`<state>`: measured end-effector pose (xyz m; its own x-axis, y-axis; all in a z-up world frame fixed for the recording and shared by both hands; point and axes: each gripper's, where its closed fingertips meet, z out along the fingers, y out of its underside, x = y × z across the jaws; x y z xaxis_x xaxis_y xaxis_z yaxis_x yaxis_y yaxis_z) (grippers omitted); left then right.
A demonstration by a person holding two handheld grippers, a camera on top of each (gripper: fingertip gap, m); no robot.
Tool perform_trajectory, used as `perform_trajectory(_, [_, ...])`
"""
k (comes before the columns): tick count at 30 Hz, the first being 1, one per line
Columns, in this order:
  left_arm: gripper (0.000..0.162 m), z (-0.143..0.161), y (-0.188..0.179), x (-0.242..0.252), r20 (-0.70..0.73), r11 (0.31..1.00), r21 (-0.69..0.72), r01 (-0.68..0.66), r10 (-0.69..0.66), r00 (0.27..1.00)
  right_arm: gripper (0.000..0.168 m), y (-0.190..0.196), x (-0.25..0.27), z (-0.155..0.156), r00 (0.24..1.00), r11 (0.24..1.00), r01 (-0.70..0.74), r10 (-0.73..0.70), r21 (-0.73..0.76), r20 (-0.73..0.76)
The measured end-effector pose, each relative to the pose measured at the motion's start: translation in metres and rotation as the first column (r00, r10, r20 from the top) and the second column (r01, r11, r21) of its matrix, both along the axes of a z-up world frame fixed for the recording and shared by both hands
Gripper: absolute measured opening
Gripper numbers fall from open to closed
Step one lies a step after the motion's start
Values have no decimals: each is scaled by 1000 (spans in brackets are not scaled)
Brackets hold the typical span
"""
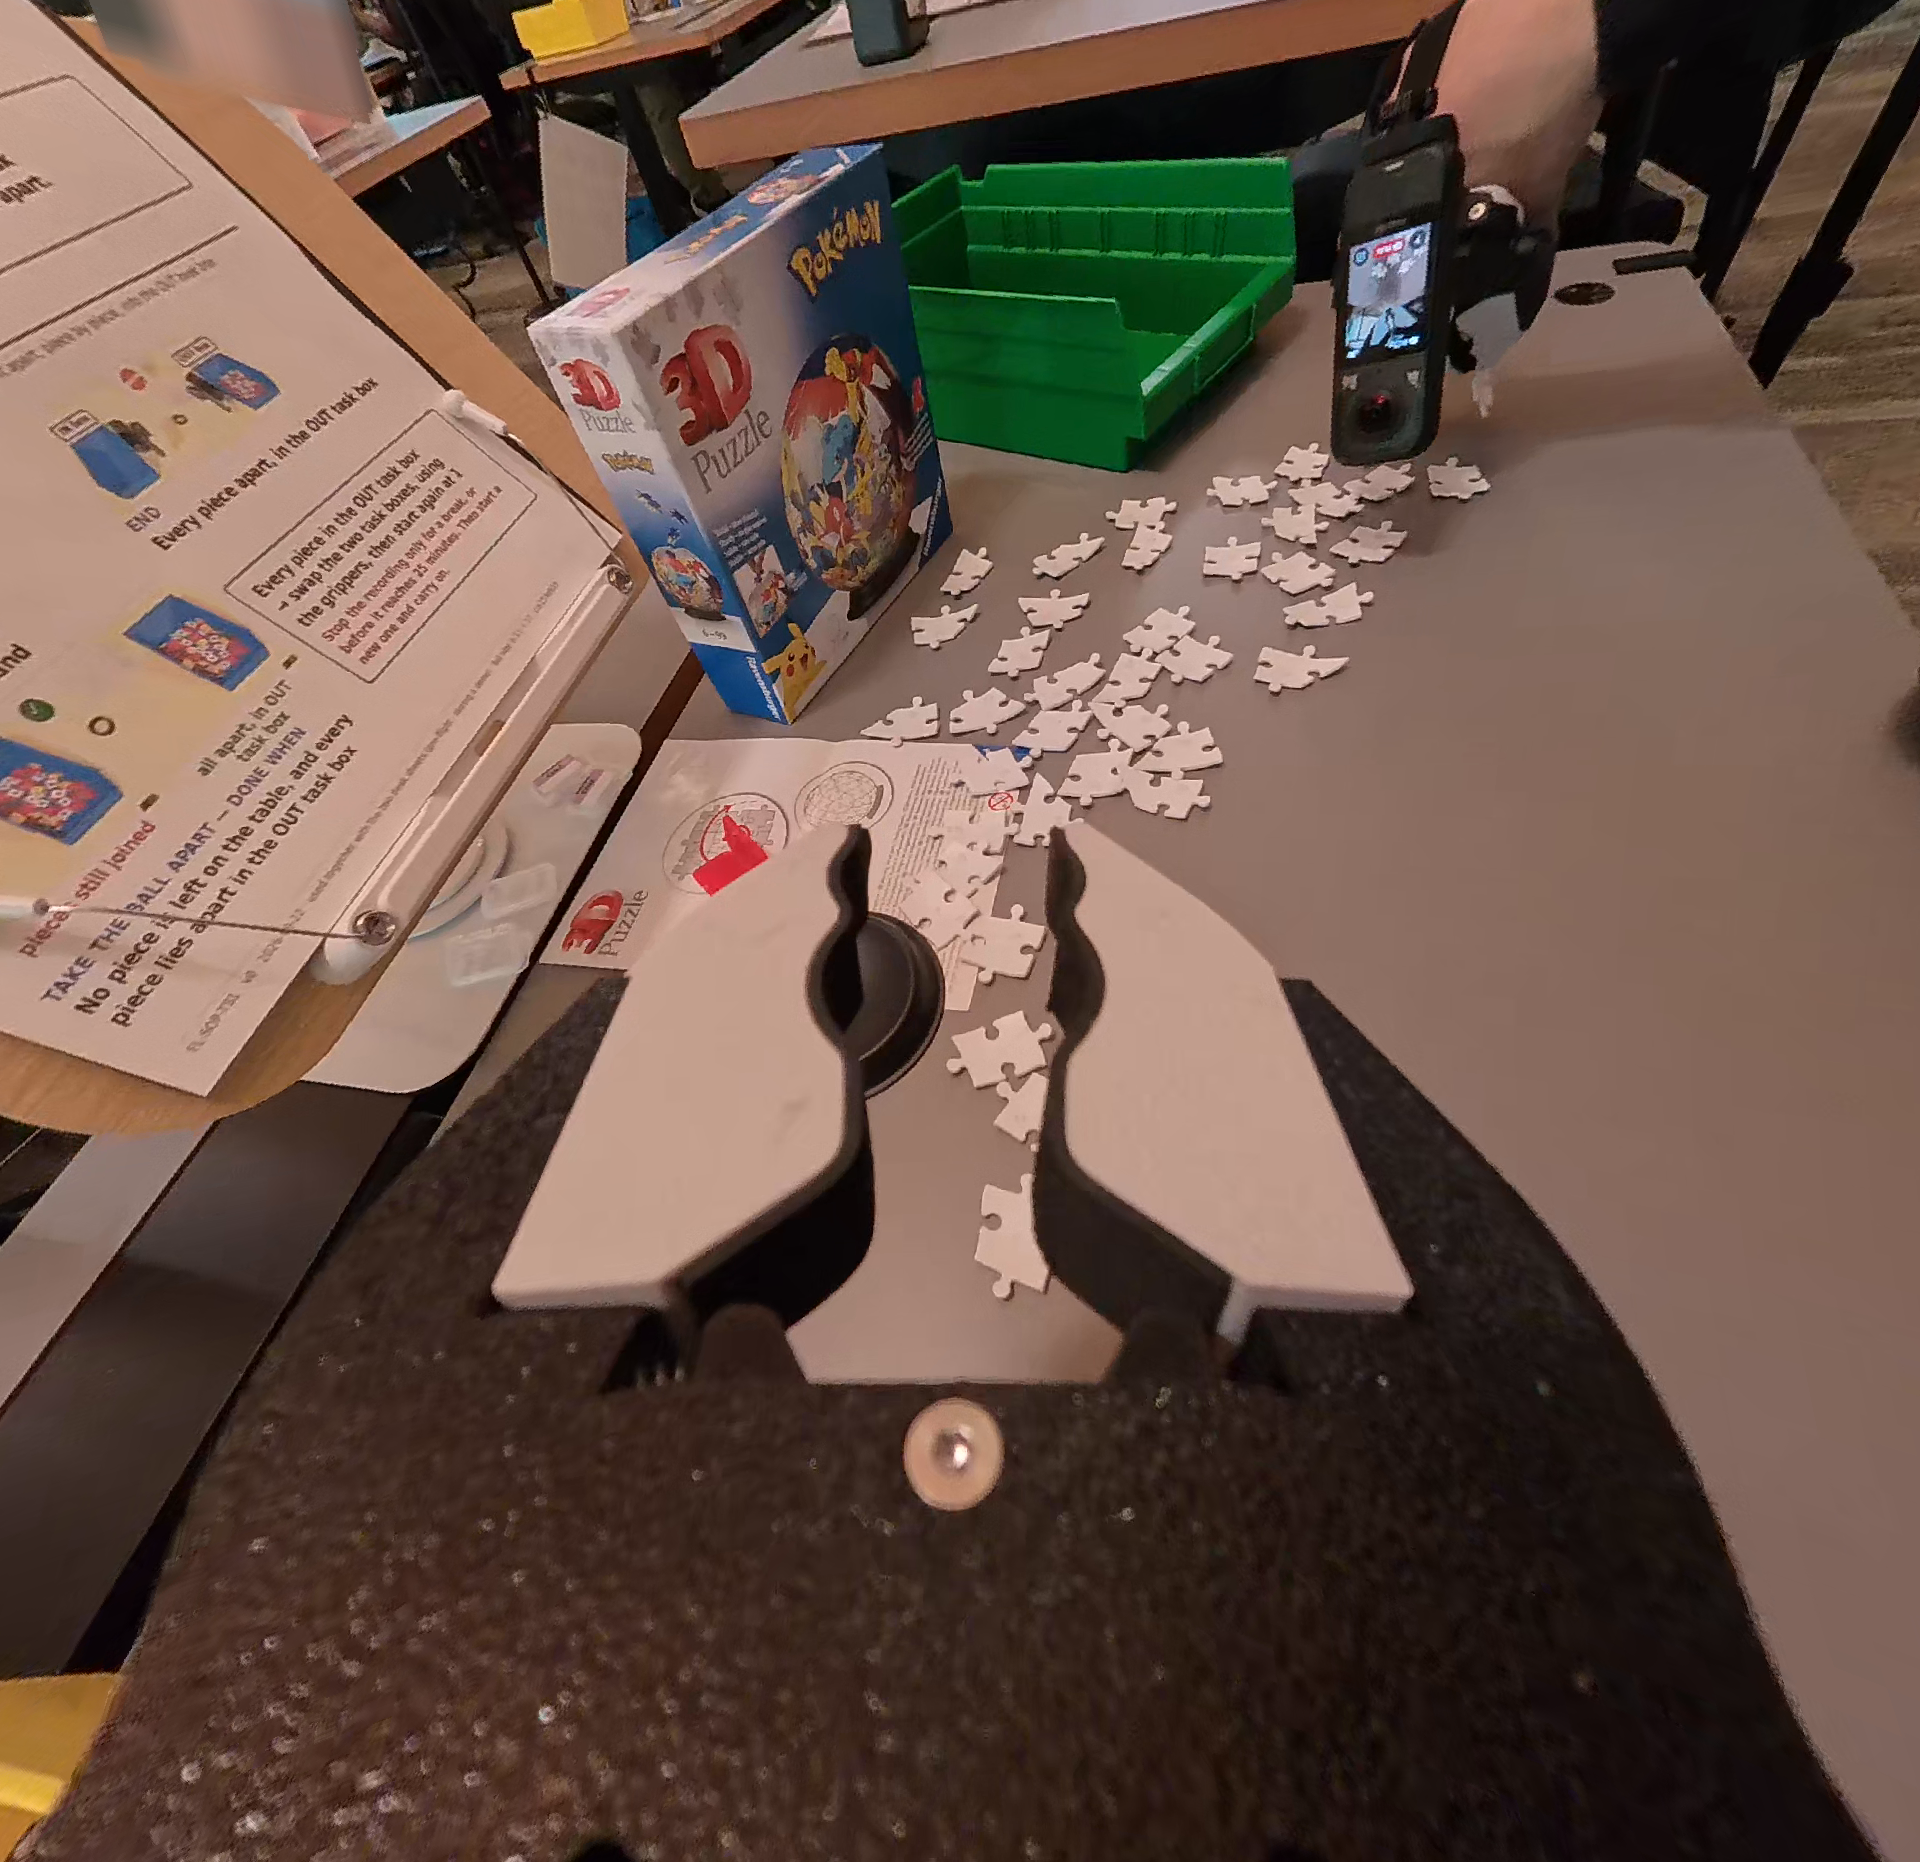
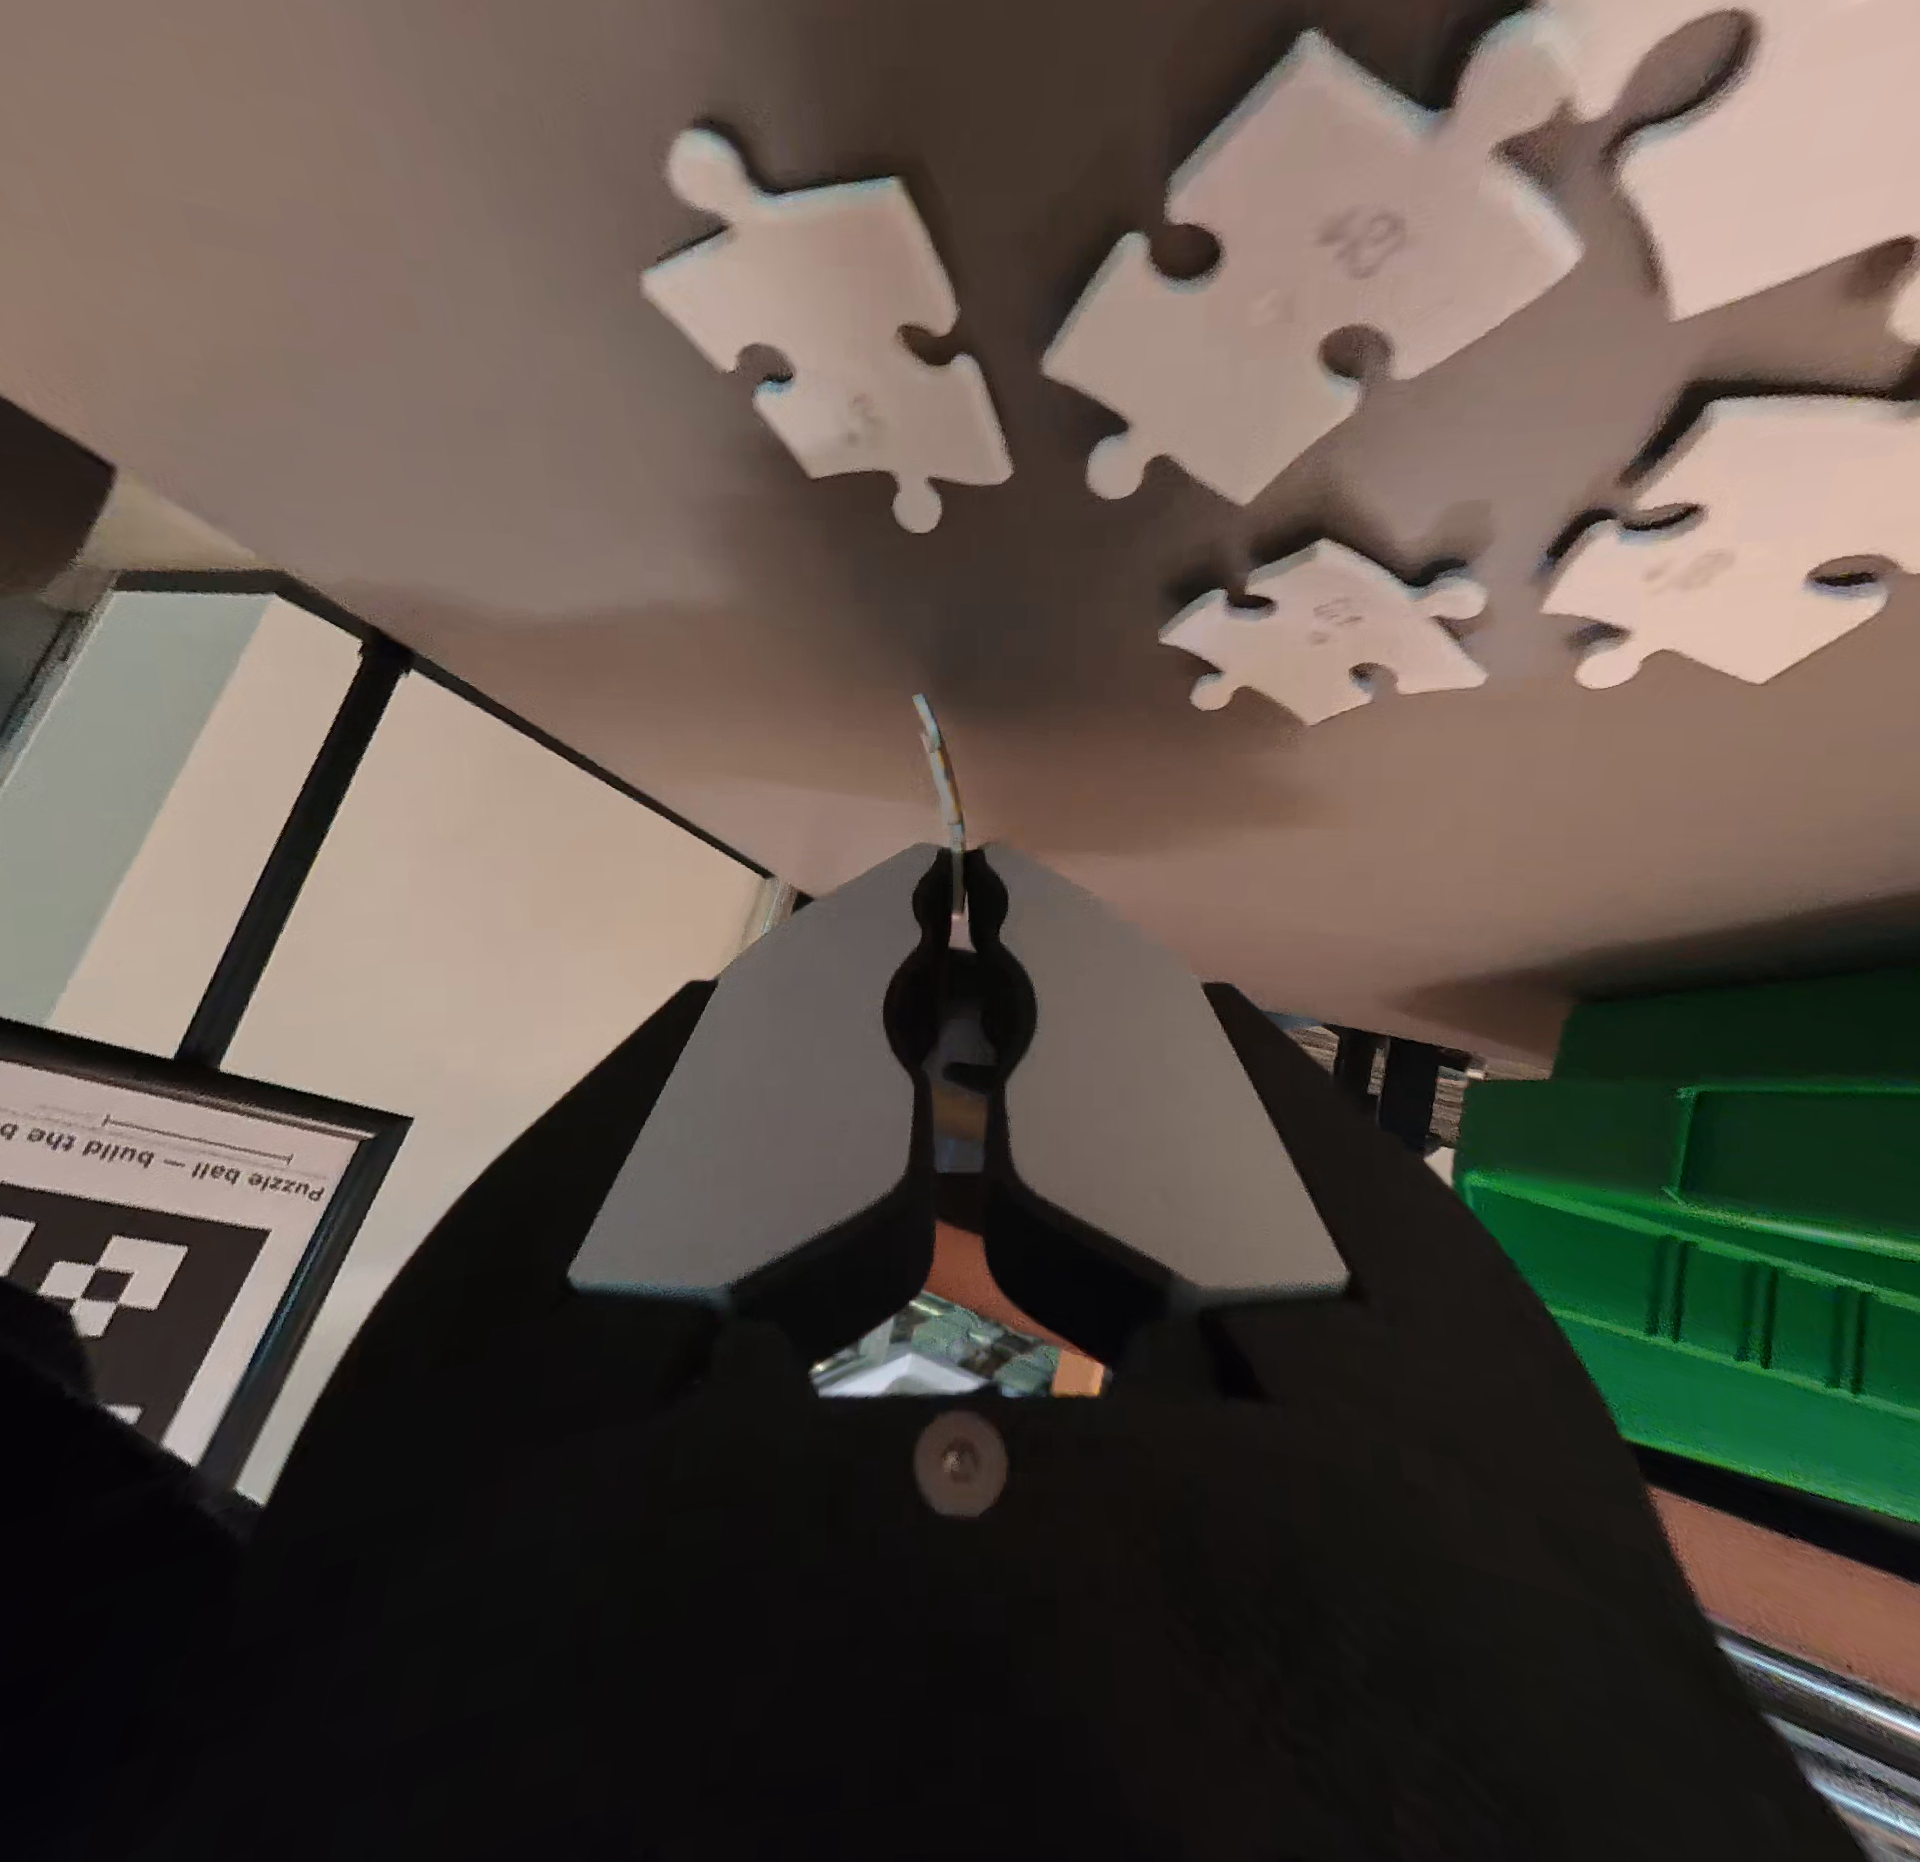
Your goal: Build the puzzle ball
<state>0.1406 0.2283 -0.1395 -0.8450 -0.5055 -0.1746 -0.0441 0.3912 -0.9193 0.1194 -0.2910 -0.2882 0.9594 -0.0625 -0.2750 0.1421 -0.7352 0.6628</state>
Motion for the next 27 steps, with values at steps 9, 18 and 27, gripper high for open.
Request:
perform_trajectory(9, [32, -4, 7, 2, -19, 1000, 6, -16, 16, 1000, 37, 5, 20, -6, 988, 987, 98, -111, 124, 103])
perform_trajectory(18, [32, -3, 20, 5, -31, 998, -2, -59, 59, 998, 65, 62, 57, 50, 852, 741, 134, -425, 658, 306])
perform_trajectory(27, [27, 21, 119, 12, -93, 864, -37, -502, 497, 863, 75, 226, 35, 94, 750, 58, -230, -625, 972, 215])
